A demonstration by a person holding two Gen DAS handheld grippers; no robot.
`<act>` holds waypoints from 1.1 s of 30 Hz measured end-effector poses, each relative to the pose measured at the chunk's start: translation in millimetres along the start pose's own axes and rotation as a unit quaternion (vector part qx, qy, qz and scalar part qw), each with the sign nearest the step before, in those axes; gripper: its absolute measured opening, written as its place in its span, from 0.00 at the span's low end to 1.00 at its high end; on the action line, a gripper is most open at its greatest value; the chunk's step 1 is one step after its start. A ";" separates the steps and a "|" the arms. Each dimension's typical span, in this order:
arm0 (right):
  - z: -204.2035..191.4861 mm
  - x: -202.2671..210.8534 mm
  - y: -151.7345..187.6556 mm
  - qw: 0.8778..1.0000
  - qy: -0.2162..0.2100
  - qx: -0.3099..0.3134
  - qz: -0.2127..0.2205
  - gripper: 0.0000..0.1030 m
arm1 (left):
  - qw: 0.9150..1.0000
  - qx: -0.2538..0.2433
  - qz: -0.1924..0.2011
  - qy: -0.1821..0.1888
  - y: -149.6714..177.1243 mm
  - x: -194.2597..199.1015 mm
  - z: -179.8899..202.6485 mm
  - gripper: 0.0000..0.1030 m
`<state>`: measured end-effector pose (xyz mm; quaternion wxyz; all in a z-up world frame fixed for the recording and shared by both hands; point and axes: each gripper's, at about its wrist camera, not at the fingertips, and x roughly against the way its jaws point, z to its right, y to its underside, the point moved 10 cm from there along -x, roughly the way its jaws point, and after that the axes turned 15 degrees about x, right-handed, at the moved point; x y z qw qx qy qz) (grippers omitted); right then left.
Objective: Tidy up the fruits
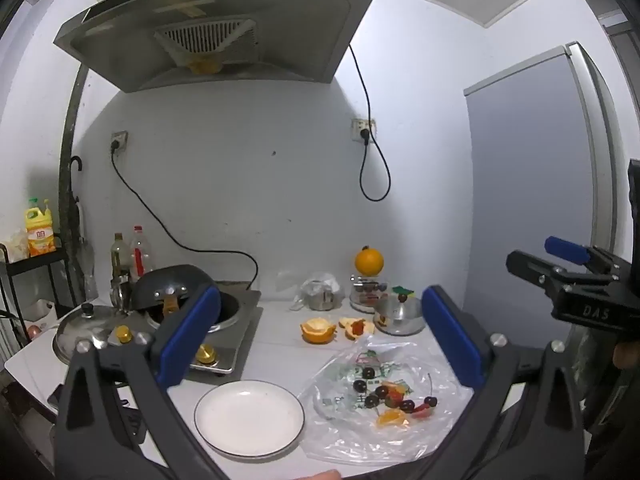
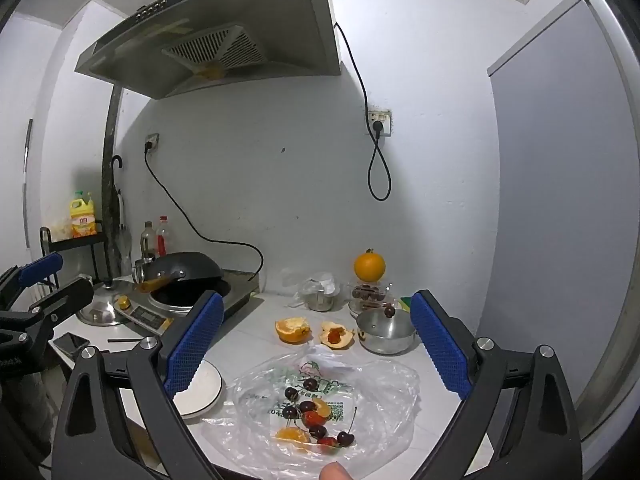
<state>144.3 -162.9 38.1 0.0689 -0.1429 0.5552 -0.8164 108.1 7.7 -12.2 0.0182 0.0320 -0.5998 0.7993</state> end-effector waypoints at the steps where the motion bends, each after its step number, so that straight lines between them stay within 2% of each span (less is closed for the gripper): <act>1: -1.1 0.4 0.0 1.000 0.000 0.000 0.000 0.93 | 1.000 0.000 0.000 -0.001 0.0 -0.2 0.5 0.99; 33: -3.5 -1.8 0.5 1.000 -0.009 0.001 -0.007 0.93 | 1.000 0.014 -0.007 -0.004 2.6 -1.8 -6.7 0.99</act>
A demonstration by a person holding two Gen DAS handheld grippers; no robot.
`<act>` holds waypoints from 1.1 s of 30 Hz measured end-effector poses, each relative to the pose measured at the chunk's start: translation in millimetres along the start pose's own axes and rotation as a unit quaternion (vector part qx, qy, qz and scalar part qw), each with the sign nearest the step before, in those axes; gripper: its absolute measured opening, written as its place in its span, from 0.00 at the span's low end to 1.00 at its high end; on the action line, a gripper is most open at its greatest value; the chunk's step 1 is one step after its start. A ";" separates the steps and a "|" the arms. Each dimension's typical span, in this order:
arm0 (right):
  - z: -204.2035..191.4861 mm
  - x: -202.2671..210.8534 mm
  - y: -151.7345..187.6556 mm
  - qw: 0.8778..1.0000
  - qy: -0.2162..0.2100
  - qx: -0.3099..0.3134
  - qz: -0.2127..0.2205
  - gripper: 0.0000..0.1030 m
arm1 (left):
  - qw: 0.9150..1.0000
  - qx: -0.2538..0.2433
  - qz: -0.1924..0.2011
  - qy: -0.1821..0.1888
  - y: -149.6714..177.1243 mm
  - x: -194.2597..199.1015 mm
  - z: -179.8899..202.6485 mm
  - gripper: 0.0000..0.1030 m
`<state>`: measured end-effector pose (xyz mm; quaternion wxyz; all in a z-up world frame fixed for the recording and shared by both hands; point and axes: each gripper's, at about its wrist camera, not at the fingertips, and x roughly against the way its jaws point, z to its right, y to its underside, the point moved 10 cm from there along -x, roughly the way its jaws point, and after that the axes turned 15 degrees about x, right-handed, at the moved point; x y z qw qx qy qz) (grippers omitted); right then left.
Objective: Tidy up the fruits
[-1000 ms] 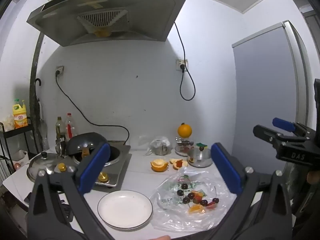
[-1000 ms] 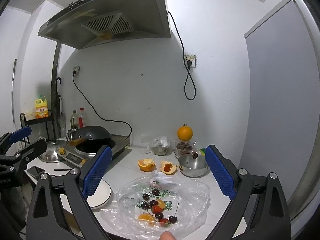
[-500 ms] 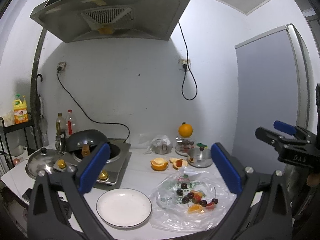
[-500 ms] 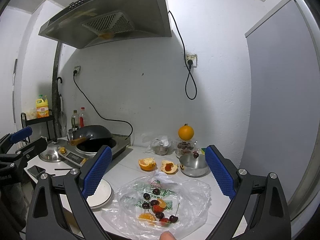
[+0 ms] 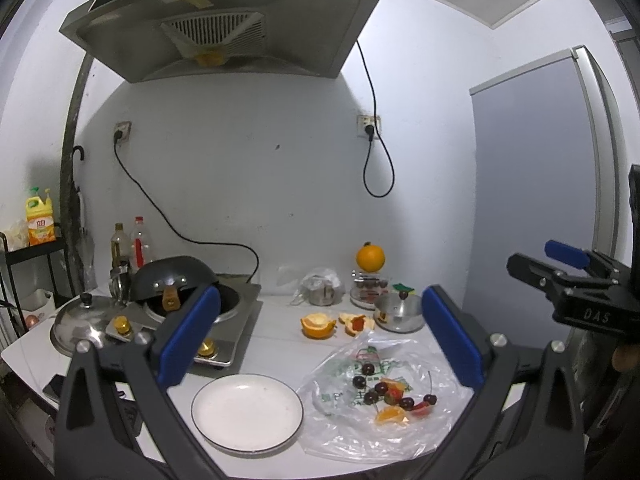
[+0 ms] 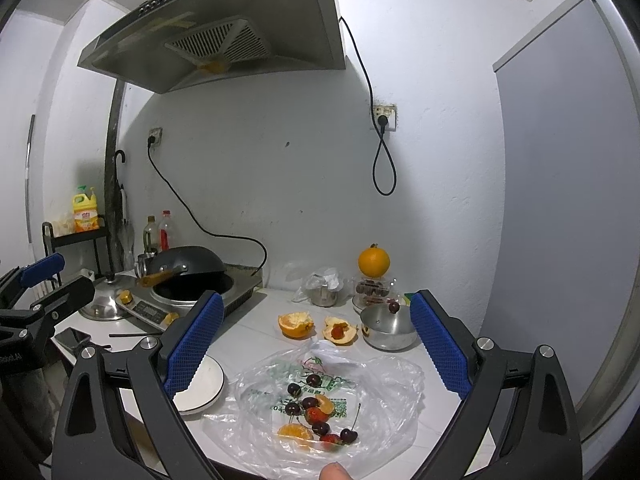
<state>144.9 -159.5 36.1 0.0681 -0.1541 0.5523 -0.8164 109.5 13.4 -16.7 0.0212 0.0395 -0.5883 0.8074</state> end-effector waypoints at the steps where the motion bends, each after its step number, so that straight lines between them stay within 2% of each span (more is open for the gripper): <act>1: 0.1 0.5 0.2 1.000 0.000 0.000 0.000 0.93 | 1.000 0.000 0.000 0.000 0.1 0.0 -0.3 0.99; 33: -1.2 -1.1 1.8 1.000 -0.007 0.000 -0.005 0.94 | 1.000 0.002 -0.003 -0.005 -1.1 -1.3 -3.3 0.99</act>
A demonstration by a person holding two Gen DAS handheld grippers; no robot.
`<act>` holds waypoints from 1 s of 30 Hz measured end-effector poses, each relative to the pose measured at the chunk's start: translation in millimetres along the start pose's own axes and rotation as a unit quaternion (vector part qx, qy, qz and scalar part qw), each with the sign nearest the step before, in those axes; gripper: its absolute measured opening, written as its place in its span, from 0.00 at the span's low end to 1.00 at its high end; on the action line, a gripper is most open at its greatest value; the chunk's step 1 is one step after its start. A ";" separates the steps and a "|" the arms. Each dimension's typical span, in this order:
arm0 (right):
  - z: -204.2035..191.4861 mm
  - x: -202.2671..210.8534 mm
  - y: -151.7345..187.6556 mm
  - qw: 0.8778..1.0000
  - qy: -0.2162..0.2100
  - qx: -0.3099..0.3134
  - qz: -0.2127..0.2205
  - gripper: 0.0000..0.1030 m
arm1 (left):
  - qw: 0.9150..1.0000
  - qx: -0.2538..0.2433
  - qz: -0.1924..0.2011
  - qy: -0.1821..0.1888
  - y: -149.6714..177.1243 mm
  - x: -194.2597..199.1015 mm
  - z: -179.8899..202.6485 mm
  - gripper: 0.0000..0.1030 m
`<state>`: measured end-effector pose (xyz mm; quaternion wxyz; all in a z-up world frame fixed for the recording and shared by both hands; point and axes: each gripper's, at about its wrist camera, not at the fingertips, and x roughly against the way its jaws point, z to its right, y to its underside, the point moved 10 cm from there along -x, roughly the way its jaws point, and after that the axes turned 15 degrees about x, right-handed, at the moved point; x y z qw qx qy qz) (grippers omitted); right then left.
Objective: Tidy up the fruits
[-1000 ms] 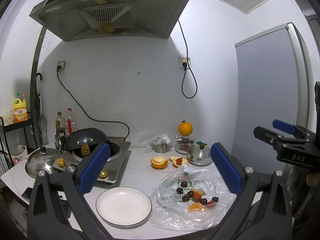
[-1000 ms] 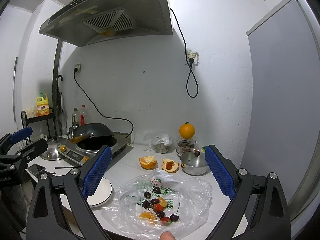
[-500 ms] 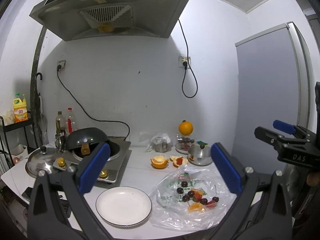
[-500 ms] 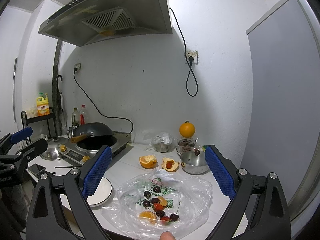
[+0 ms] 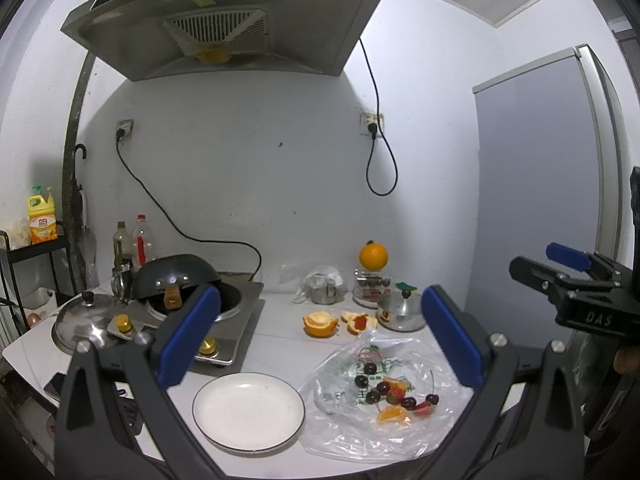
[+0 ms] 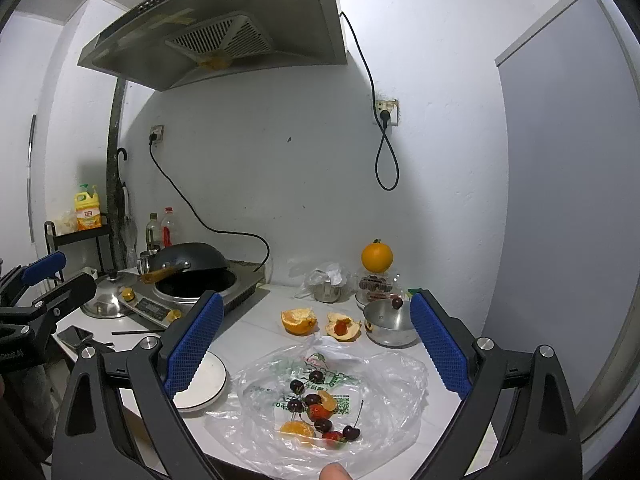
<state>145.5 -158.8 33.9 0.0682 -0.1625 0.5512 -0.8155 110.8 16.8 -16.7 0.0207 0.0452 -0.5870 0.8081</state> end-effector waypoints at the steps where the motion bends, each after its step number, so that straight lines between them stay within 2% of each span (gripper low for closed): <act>1: 0.6 0.0 -0.1 1.000 0.000 0.000 0.000 0.94 | 1.000 0.000 0.000 0.000 1.1 -0.6 0.4 0.99; 15: 7.7 -10.5 0.5 1.000 0.002 -0.001 -0.006 0.93 | 1.000 0.000 -0.008 0.000 7.0 -15.8 2.2 0.99; 21: 29.8 -32.3 15.6 1.000 -0.003 -0.015 -0.024 0.93 | 0.999 -0.013 -0.036 -0.012 24.5 -46.4 12.6 0.99; 30: 50.7 -72.7 58.2 0.998 -0.029 -0.020 -0.055 0.93 | 0.996 -0.039 -0.084 -0.014 65.2 -97.3 39.9 0.99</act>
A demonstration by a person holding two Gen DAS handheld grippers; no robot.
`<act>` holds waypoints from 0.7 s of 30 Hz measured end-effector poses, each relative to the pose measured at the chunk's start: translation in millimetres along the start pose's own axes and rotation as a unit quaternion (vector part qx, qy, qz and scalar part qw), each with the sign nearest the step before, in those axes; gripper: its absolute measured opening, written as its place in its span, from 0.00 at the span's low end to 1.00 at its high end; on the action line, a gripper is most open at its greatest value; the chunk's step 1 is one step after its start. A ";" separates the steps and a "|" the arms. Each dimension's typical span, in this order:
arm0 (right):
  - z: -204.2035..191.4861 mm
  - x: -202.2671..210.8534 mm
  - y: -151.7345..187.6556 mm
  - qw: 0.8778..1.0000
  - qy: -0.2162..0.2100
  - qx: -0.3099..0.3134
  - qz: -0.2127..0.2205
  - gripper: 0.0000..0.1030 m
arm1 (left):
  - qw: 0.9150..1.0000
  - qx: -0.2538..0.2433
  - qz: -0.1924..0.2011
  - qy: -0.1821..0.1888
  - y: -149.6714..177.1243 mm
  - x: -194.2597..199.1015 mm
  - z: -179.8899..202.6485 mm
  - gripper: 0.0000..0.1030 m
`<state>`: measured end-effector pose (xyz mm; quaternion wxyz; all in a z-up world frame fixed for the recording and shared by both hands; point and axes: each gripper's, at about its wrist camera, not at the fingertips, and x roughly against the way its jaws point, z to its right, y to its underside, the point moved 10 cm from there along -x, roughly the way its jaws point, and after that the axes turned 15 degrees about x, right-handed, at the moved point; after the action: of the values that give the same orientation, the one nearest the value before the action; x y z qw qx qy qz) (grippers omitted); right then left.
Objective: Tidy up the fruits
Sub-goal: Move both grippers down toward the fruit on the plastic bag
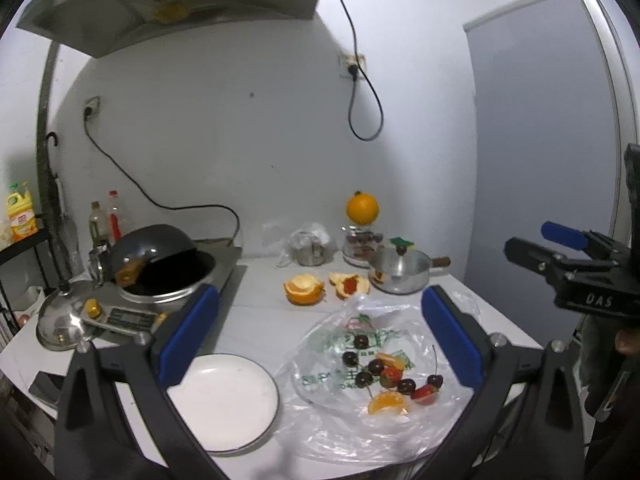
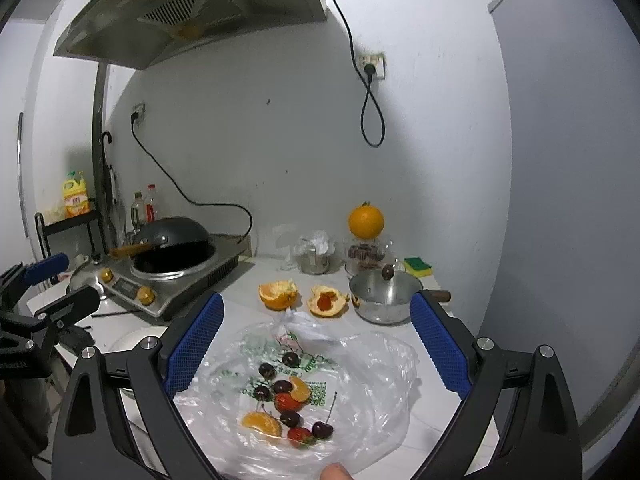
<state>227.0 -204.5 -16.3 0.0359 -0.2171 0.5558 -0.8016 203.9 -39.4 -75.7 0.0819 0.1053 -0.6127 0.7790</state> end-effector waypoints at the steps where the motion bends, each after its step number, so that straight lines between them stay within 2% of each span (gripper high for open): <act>1: 1.1 -4.4 4.4 1.000 -0.003 0.001 -0.003 0.93 | 1.000 -0.004 -0.007 0.001 4.2 -7.9 4.0 0.99; 7: 14.9 -36.4 38.0 0.999 -0.020 0.003 -0.032 0.93 | 0.998 -0.024 -0.063 0.005 38.0 -58.6 20.7 0.98; 14: 24.0 -72.9 75.6 0.996 -0.052 0.004 -0.074 0.93 | 0.990 -0.016 -0.137 -0.005 87.3 -108.7 23.3 0.98; 17: 25.4 -85.1 87.7 0.994 -0.068 0.009 -0.087 0.79 | 0.987 -0.008 -0.161 -0.013 106.2 -121.3 20.4 0.98; 21: 25.8 -103.3 105.0 0.991 -0.082 0.019 -0.106 0.77 | 0.982 -0.005 -0.185 -0.021 127.1 -136.9 19.6 0.98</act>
<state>311.1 -236.0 -135.9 0.0005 -0.3390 0.5098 -0.7907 304.6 -88.2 -226.6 0.2127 0.2328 -0.5883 0.7446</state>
